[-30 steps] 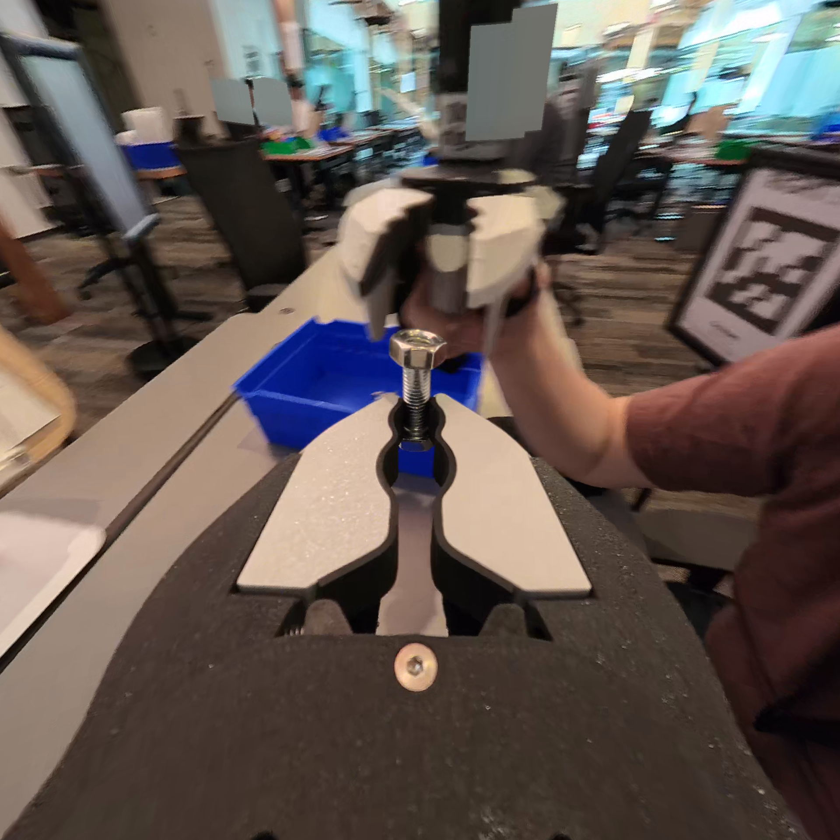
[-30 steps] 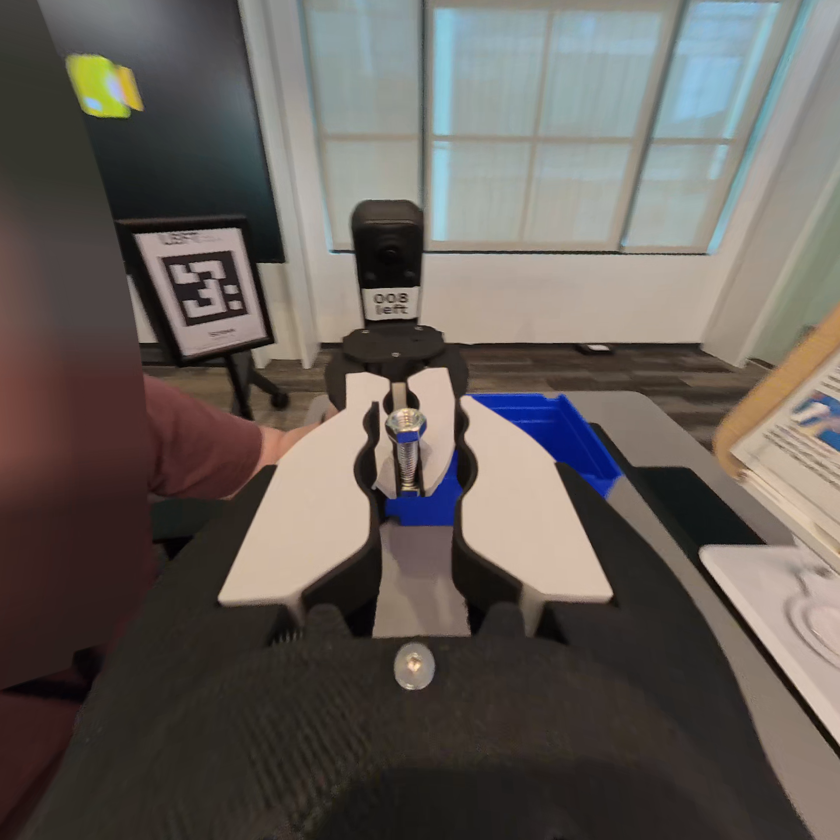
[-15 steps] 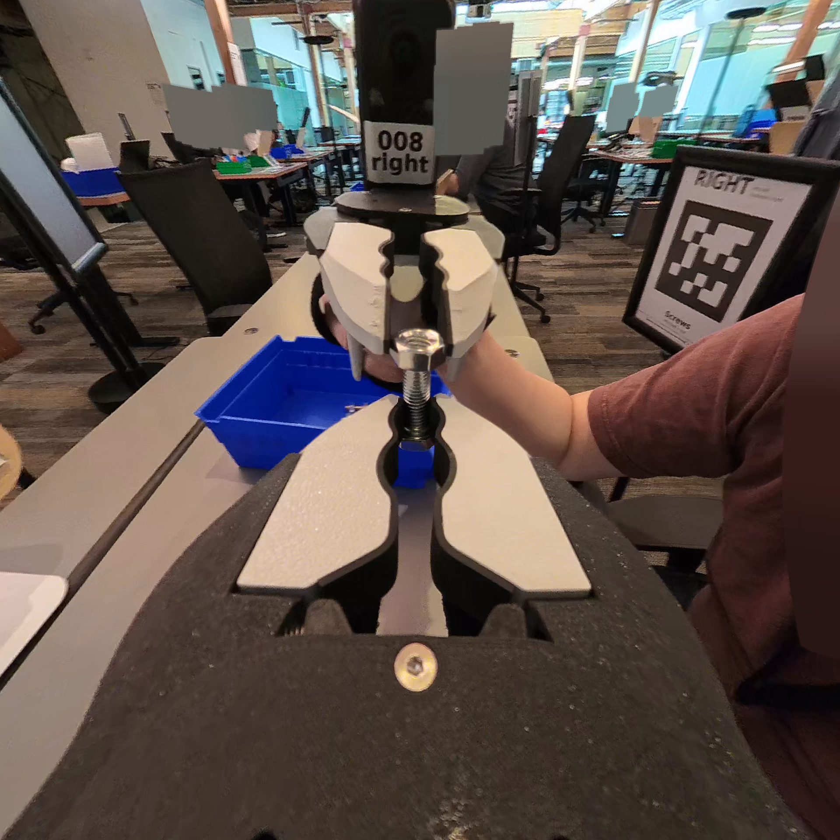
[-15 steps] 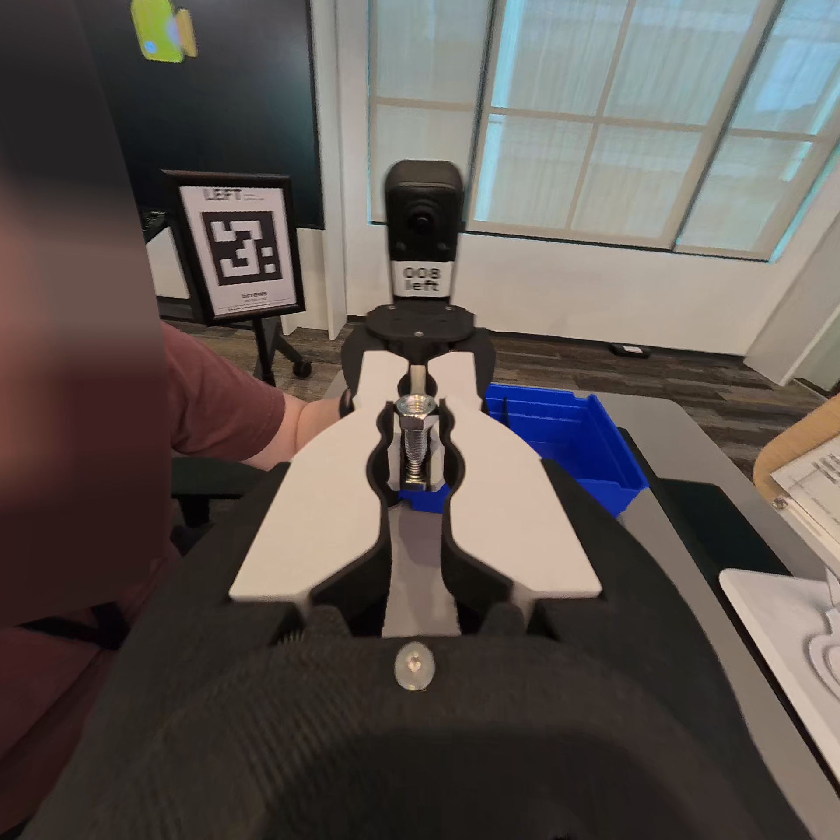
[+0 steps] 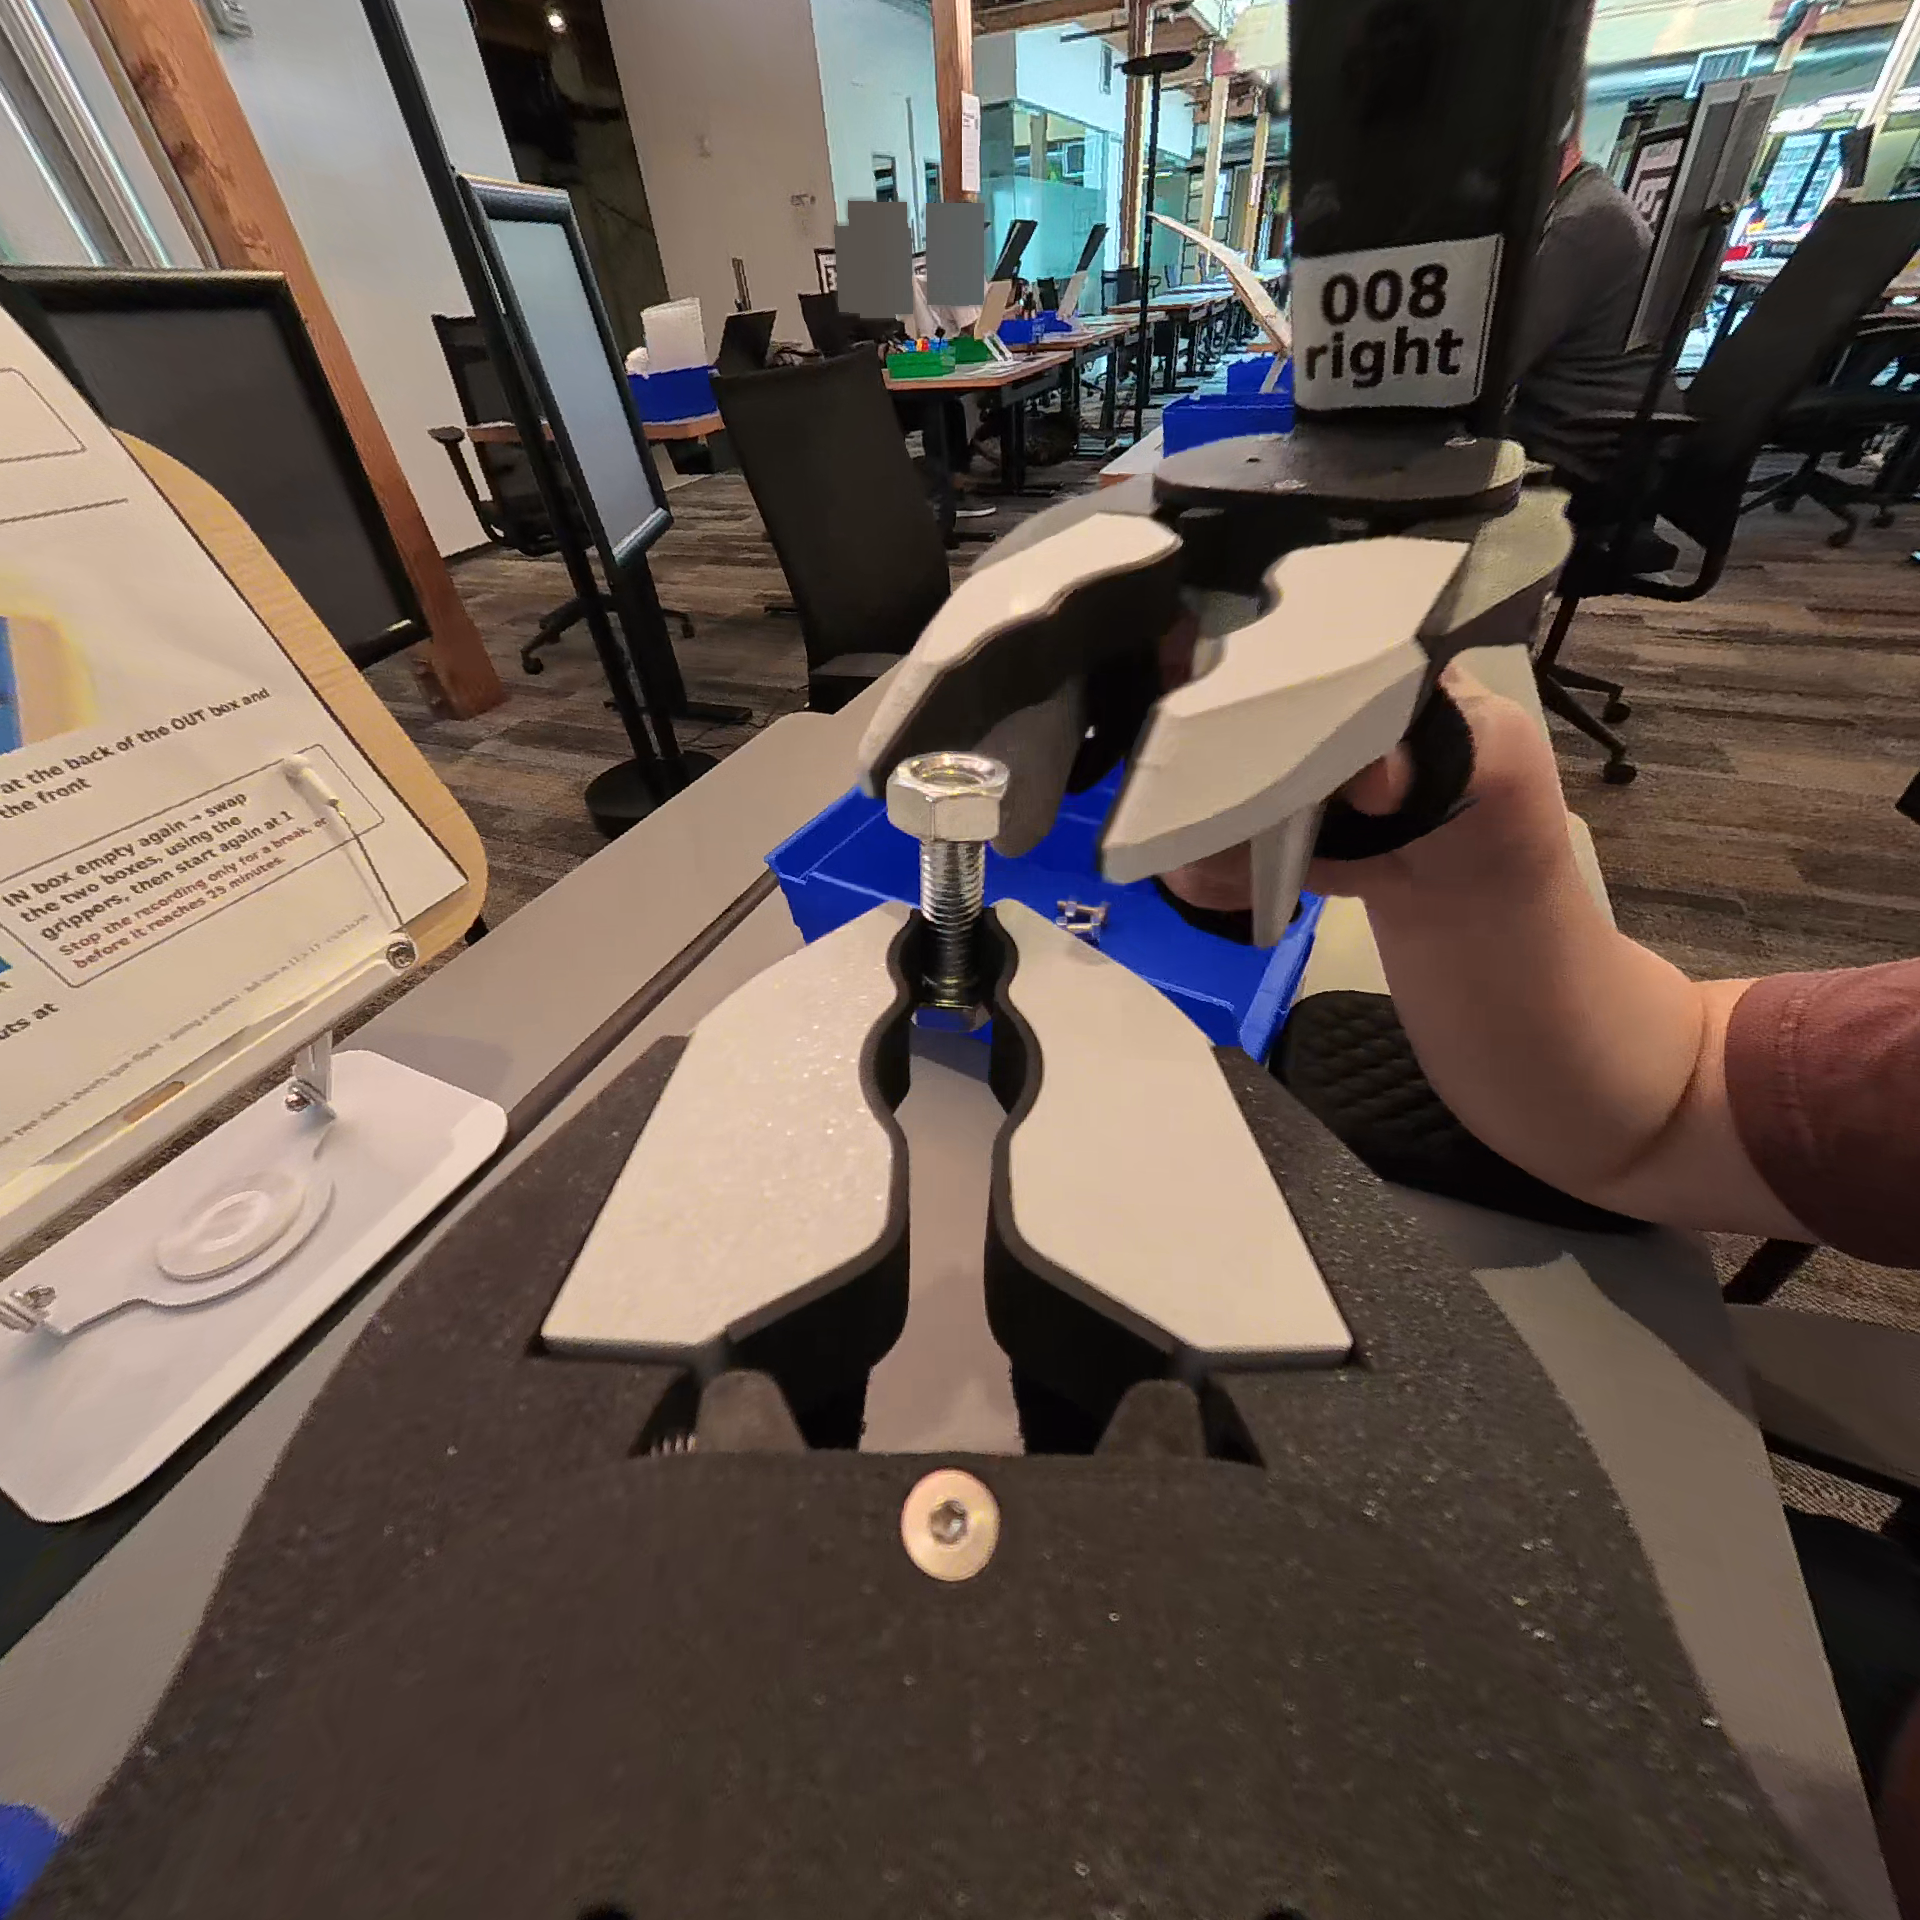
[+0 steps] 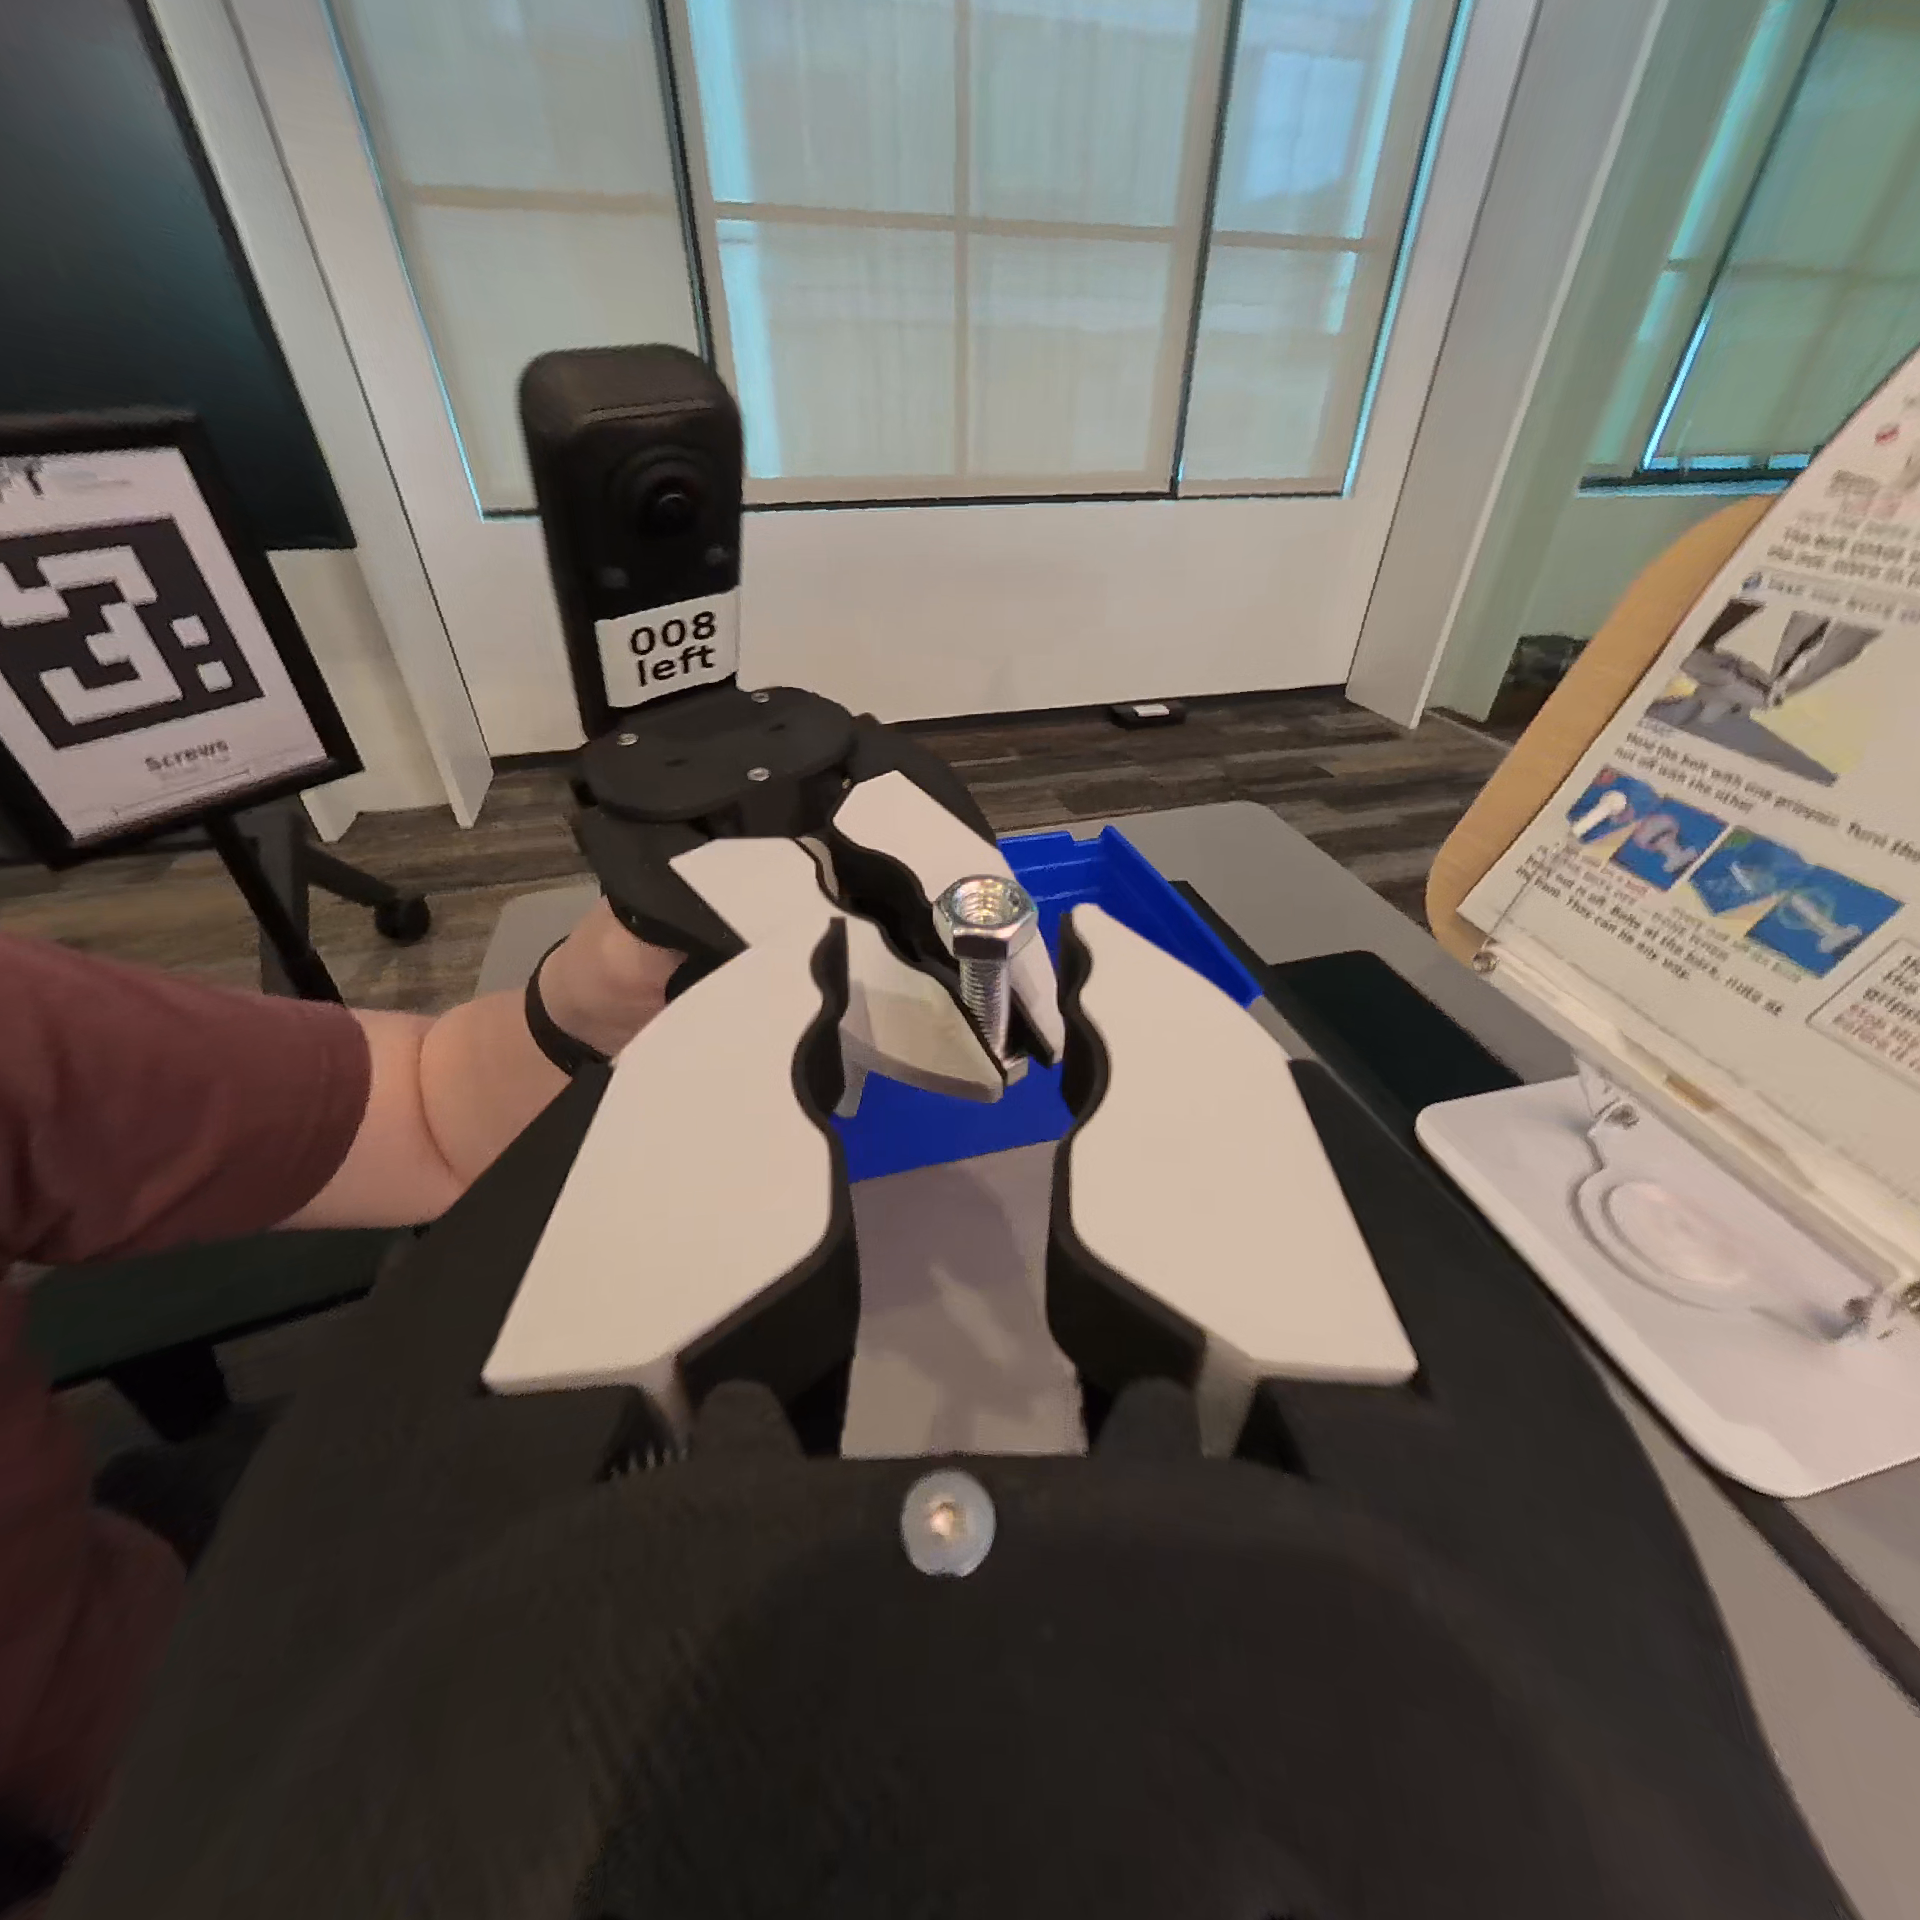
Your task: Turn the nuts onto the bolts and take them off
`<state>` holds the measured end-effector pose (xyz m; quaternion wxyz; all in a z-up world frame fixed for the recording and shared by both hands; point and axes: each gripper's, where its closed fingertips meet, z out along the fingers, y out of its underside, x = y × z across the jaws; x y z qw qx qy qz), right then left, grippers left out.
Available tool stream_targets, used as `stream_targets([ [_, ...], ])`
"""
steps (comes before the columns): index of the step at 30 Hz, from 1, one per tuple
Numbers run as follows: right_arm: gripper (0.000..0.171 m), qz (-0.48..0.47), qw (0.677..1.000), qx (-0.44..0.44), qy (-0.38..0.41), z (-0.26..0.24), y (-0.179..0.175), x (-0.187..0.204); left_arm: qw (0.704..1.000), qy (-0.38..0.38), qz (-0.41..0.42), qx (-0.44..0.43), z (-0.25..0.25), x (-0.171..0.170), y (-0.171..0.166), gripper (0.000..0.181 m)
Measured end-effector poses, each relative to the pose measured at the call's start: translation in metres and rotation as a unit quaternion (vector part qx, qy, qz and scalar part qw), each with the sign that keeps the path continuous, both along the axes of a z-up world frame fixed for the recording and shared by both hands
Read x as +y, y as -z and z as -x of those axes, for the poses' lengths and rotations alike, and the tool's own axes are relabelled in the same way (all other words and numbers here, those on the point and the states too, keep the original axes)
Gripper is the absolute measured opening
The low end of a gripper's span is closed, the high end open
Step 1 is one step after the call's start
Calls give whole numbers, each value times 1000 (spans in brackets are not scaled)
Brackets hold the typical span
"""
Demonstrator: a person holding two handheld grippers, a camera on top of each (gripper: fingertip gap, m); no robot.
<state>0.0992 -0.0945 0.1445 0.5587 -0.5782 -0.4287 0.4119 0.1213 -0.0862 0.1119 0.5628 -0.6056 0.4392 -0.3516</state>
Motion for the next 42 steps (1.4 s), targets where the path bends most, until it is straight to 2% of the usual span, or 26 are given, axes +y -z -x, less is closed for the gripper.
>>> stream_targets([
  [3, 41, -57, 998, -18, -9, -7, -4, -4, 999, 36, 1, -10, -1, -8, -4, 9],
  [5, 40, -78, 995, -16, -54, -6, -5, -15, 995, 94, 10, -20, -6, -23, -7, 9],
  [9, 34, -62, 985, 17, -158, -9, -11, -42, 981, 185, 36, -43, -12, -48, -11, 9],
  [12, 32, -40, 981, 38, -187, -12, -17, -48, 977, 208, 35, -40, -14, -56, -11, 9],
  [17, 24, -24, 983, 21, -181, -10, -11, -45, 979, 200, 22, -33, -15, -57, -10, 9],
  [20, 19, -25, 988, 8, -149, -6, -8, -38, 983, 182, 18, -28, -15, -52, -8, 9],
  [24, 19, -7, 998, -1, -60, -3, -4, -16, 994, 107, 7, -16, -11, -31, -6, 9],
  [27, 19, 27, 999, 14, 24, -1, 0, 3, 1000, 20, -19, 1, -5, -9, -2, 9],
  [31, 19, -3, 997, 1, 81, 4, 5, 13, 998, -42, -34, 30, 1, 7, 4, 9],
  [35, 31, -18, 999, 7, 26, 3, -3, 1, 1000, -9, -17, 13, -1, 0, 1, 9],
  [39, 36, -31, 999, 16, -30, -14, -14, -8, 999, 53, 2, -10, -3, -14, -5, 9],
  [41, 38, -44, 999, -4, 4, -28, -12, 4, 998, 55, 4, -13, -1, -13, -7, 9],
  [42, 38, -45, 998, -8, 46, -37, -12, 17, 999, 42, 2, -10, 2, -9, -6, 9],
])
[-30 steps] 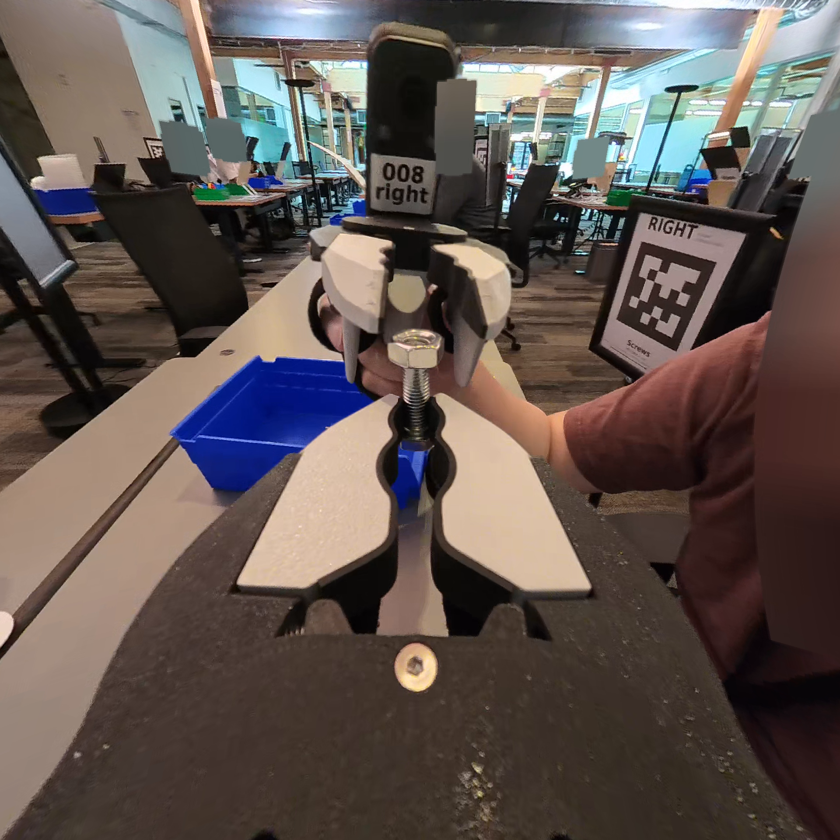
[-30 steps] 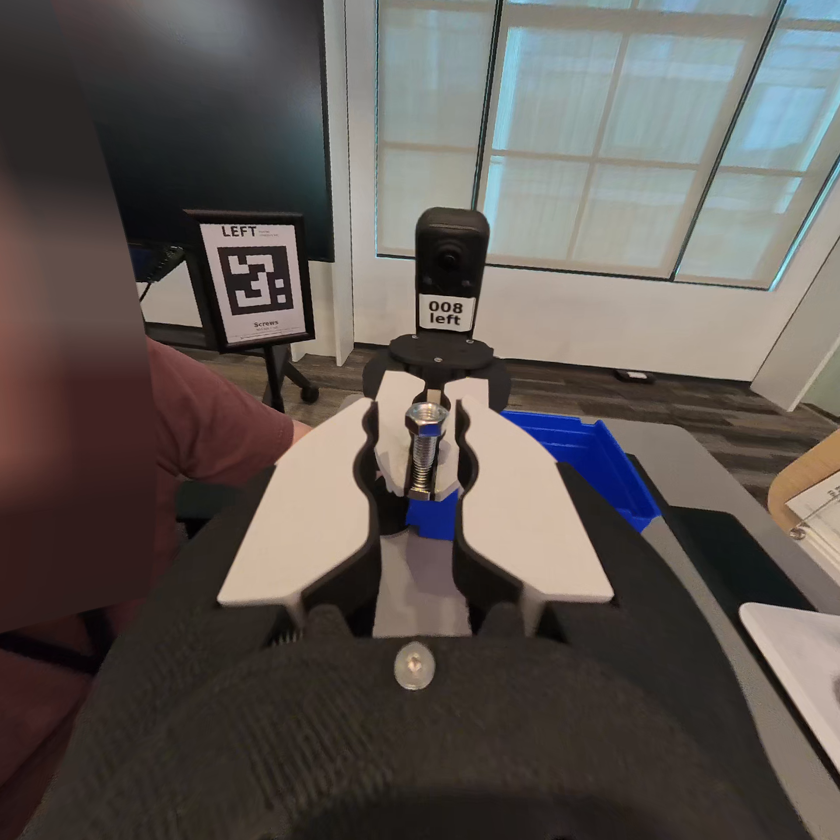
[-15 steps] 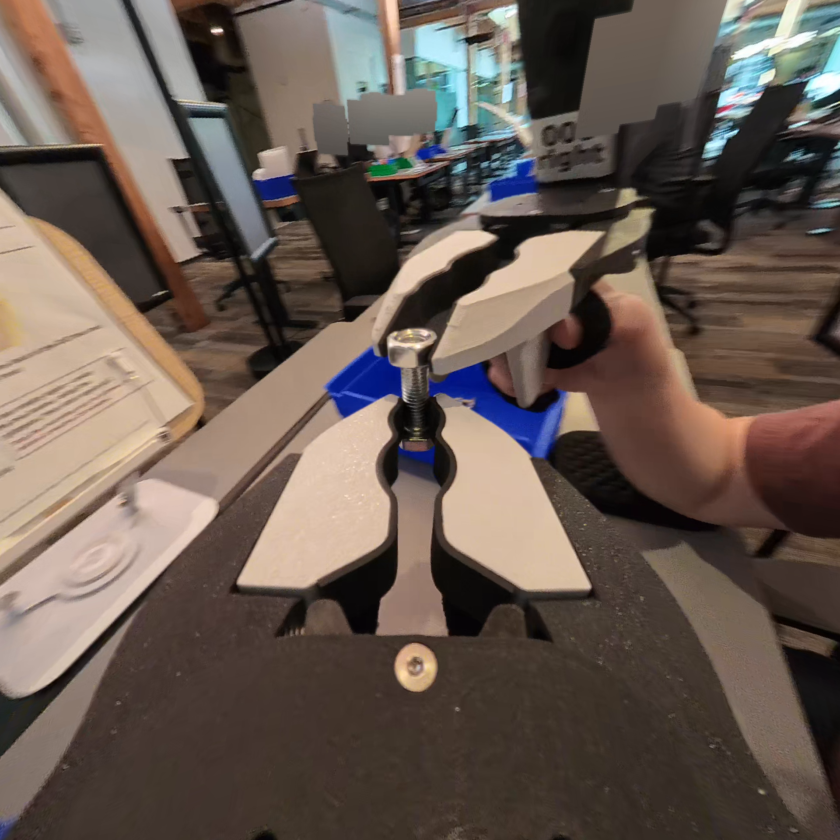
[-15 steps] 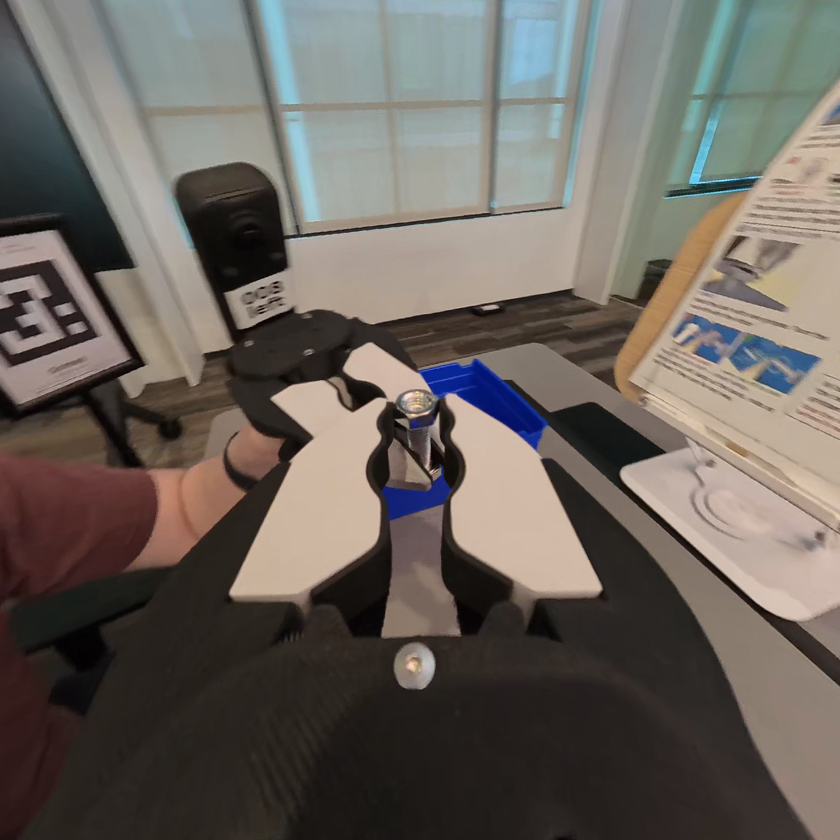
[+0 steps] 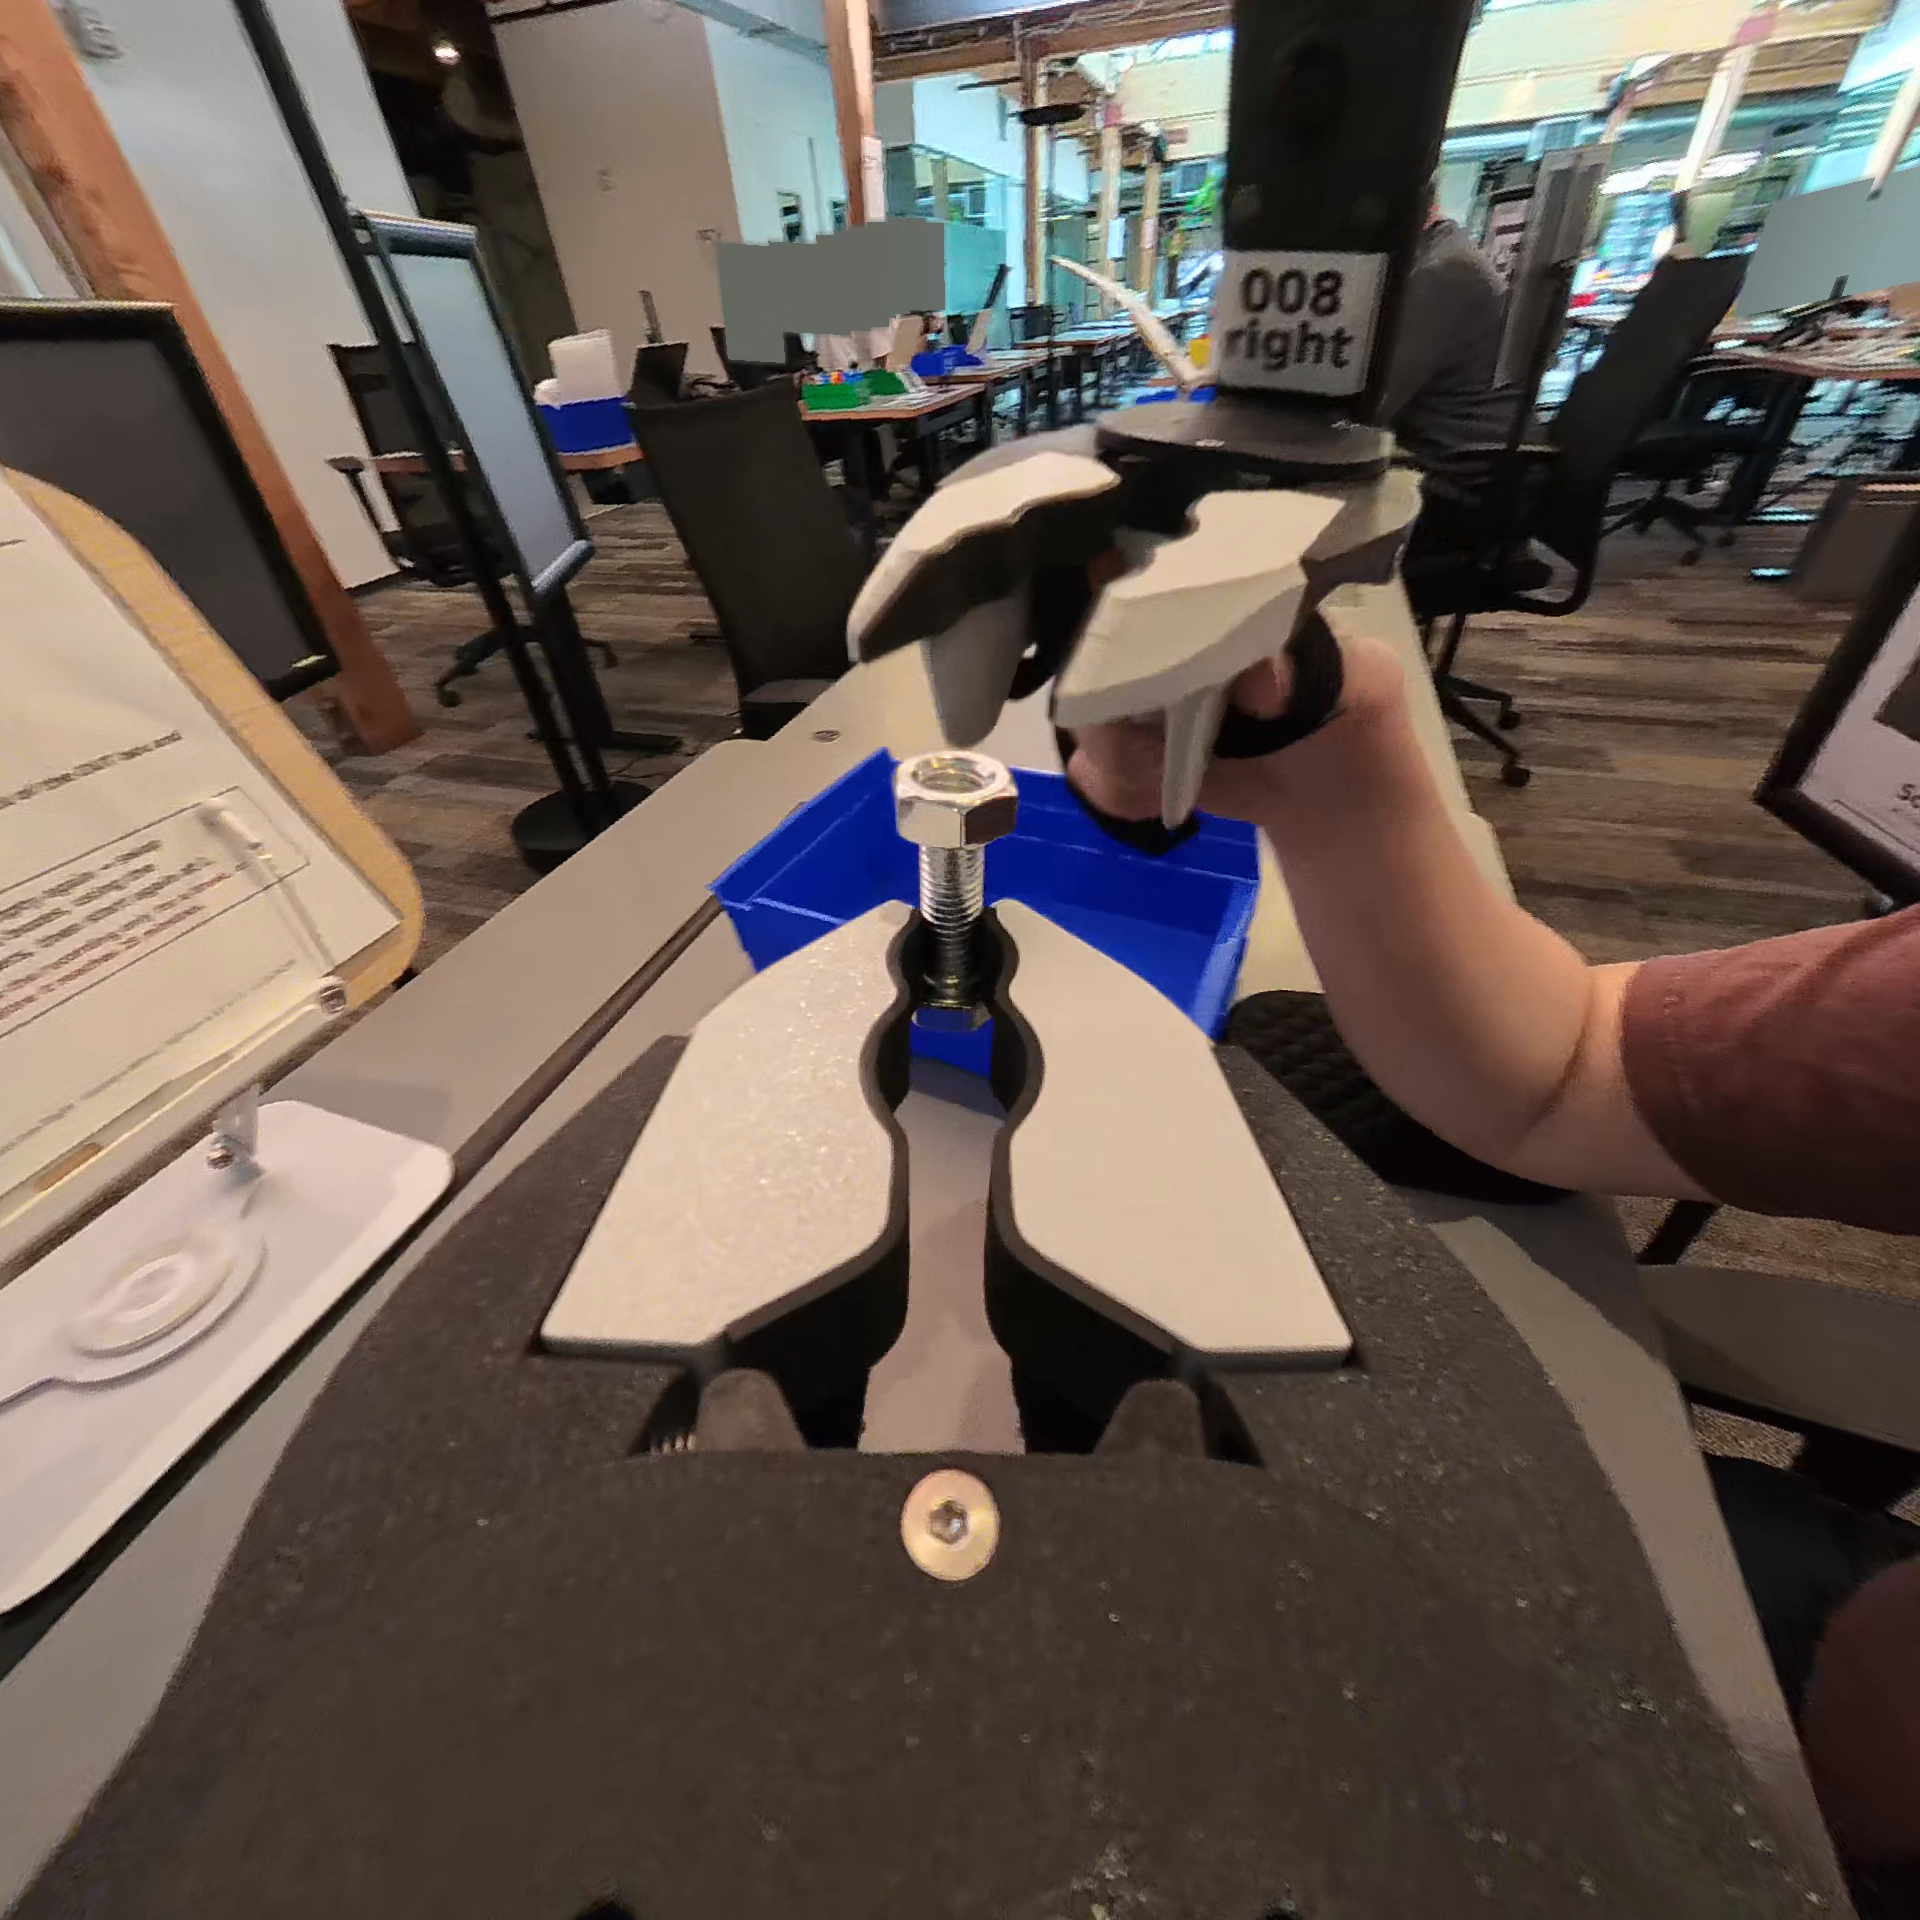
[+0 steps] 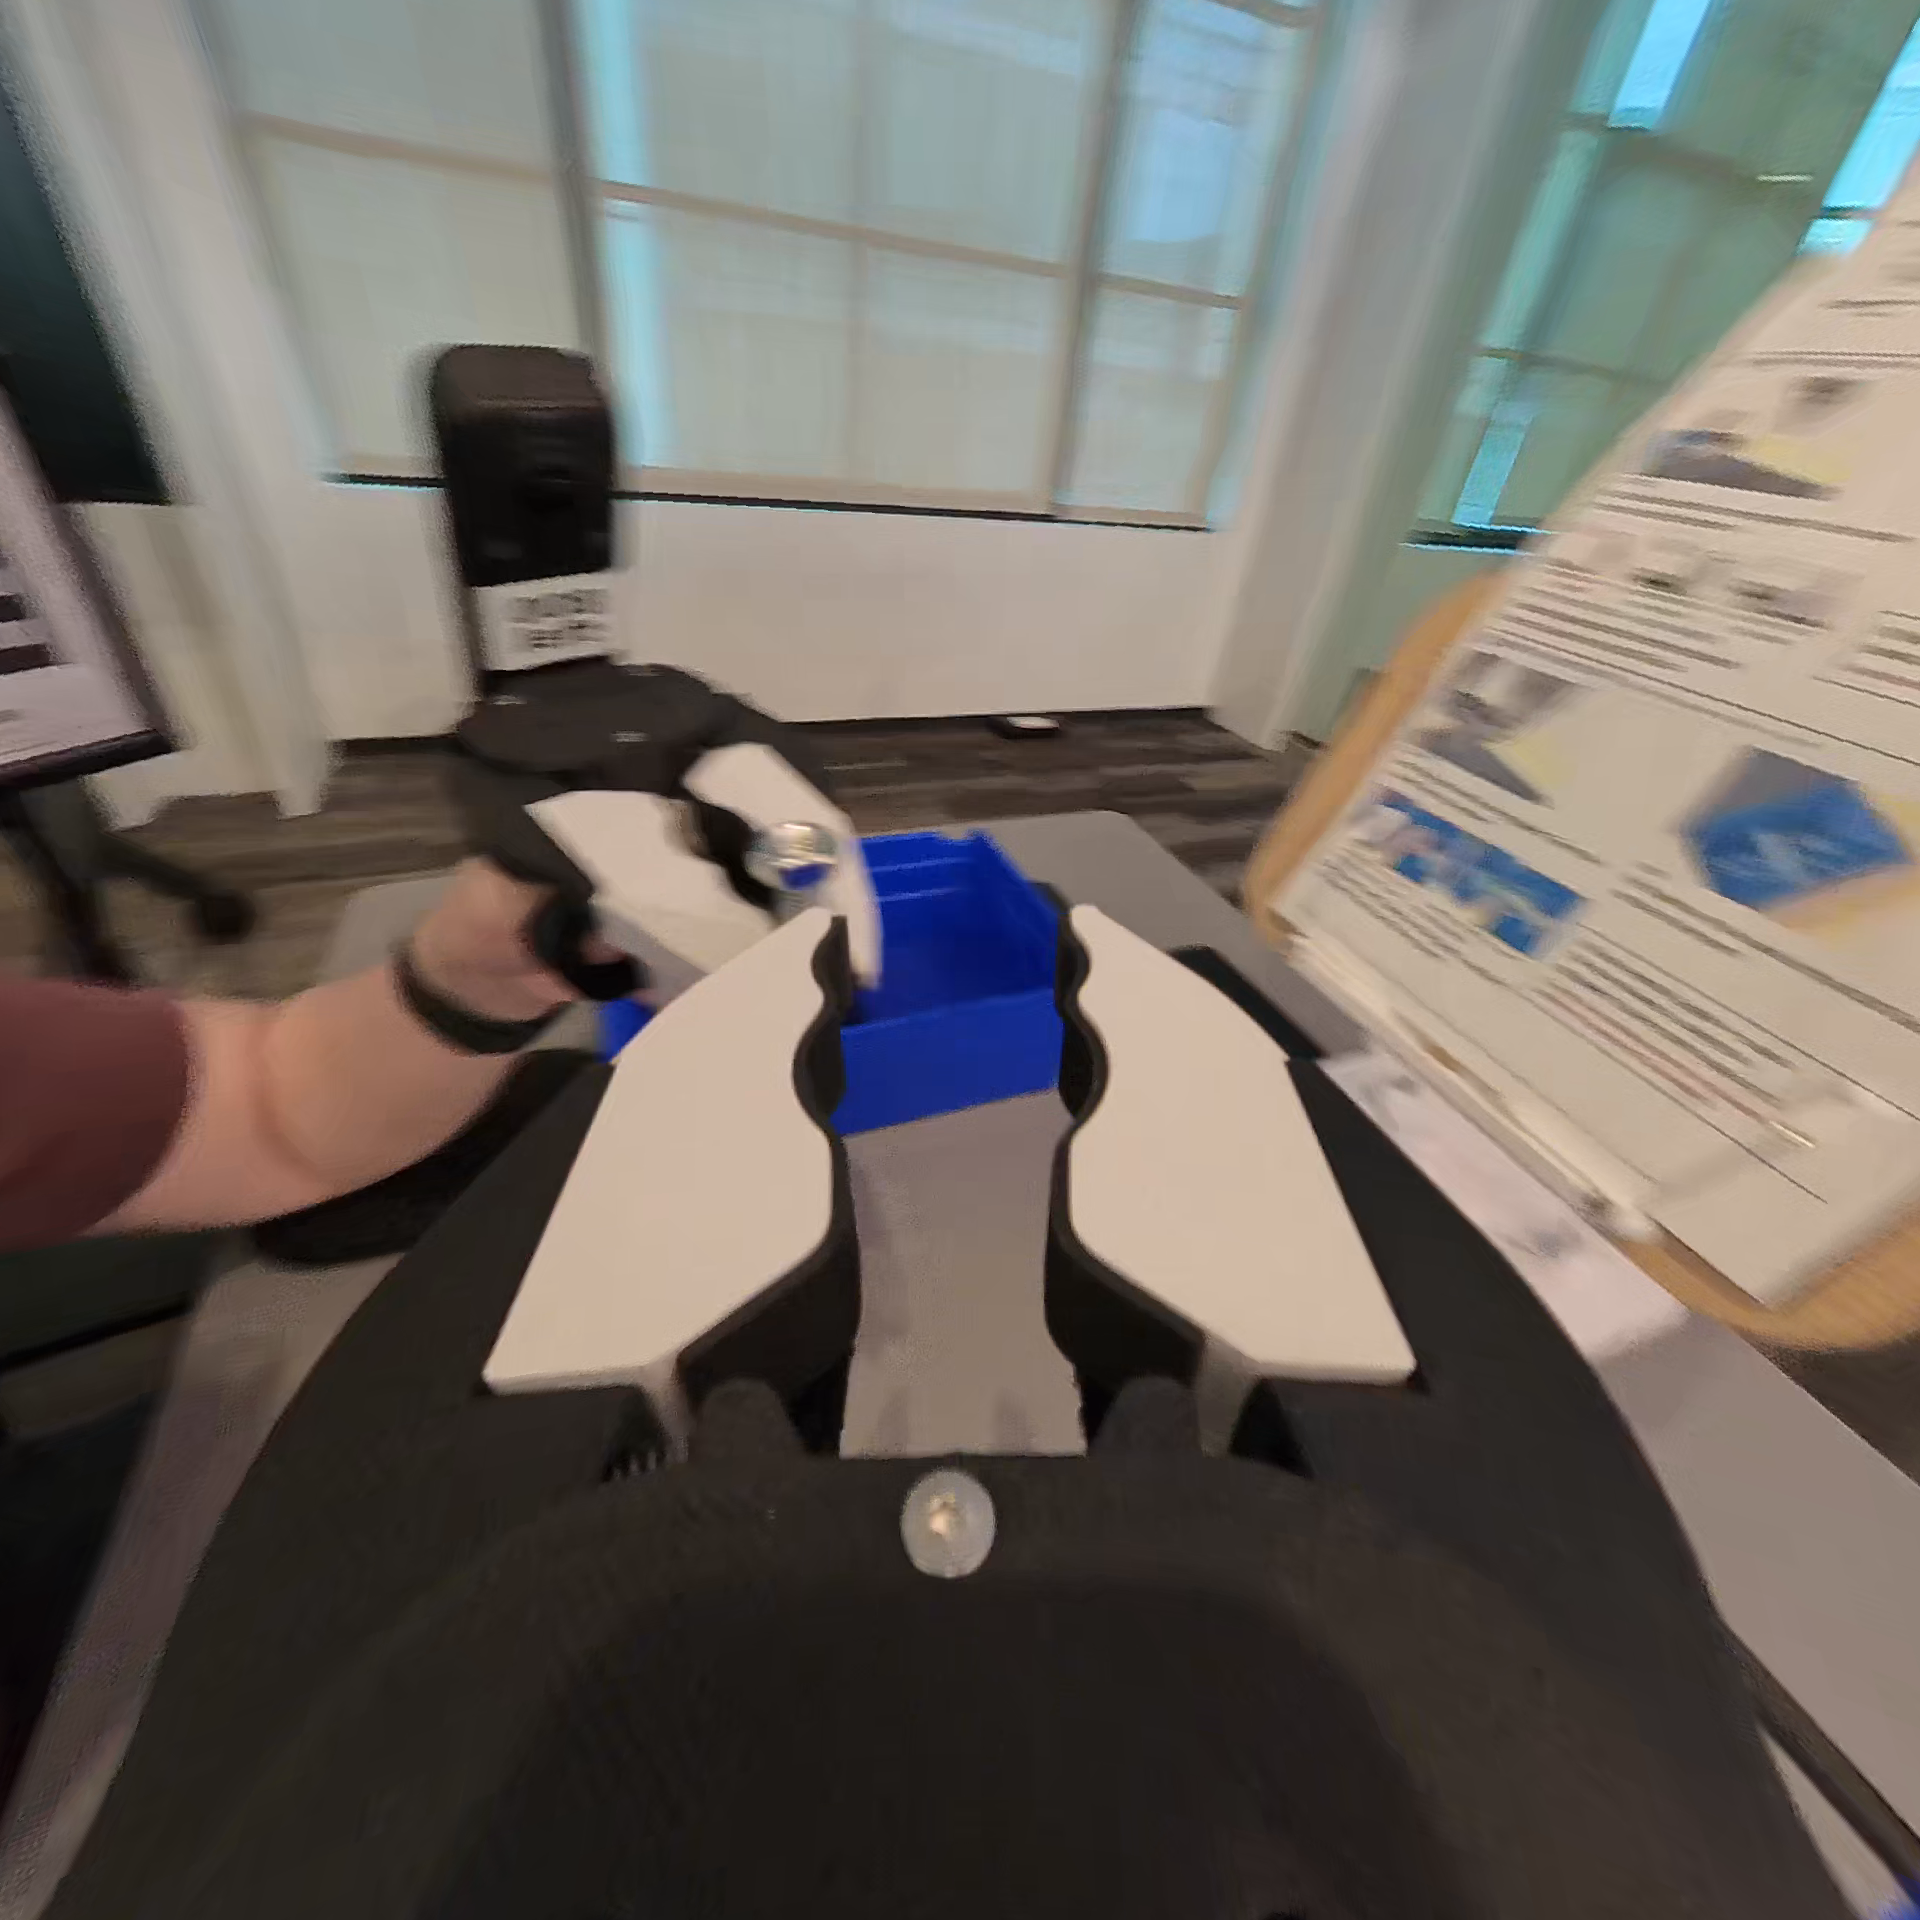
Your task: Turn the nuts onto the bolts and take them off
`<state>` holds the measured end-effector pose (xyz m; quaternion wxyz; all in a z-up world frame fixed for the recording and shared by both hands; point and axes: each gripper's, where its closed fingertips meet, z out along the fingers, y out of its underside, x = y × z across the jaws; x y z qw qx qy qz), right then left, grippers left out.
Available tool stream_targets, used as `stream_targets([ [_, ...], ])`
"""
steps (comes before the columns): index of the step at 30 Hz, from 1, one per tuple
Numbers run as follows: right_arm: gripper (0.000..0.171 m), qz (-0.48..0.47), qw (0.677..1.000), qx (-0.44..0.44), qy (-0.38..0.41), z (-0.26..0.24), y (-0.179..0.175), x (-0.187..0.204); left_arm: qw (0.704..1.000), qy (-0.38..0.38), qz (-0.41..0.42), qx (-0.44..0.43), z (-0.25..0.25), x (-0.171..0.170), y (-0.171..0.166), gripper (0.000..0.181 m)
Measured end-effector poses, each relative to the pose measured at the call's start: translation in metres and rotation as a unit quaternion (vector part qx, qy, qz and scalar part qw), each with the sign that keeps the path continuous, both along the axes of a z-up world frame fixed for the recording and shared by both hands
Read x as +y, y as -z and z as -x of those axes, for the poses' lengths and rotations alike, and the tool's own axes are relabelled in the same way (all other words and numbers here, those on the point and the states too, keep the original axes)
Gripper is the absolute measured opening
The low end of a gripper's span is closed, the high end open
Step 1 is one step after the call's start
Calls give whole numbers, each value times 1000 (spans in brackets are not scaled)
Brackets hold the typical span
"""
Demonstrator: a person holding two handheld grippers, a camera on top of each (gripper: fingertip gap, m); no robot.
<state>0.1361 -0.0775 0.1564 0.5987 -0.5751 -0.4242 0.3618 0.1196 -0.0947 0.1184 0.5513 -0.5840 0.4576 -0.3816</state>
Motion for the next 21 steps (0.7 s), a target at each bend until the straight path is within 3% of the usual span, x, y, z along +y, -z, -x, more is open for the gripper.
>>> stream_targets([
  [4, 38, 27, 977, 10, 213, -47, 9, 60, 998, -56, -1, 2, 13, 20, 0, 9],
  [9, 45, 30, 936, -62, 344, -73, 36, 94, 997, -71, 20, -4, 17, 30, 3, 9],
  [14, 45, 5, 914, -112, 390, -75, 46, 102, 997, -70, 19, 12, 11, 31, 12, 9],
  [21, 47, -9, 915, -137, 381, -68, 50, 102, 998, -63, 8, 23, 8, 27, 14, 9],
])
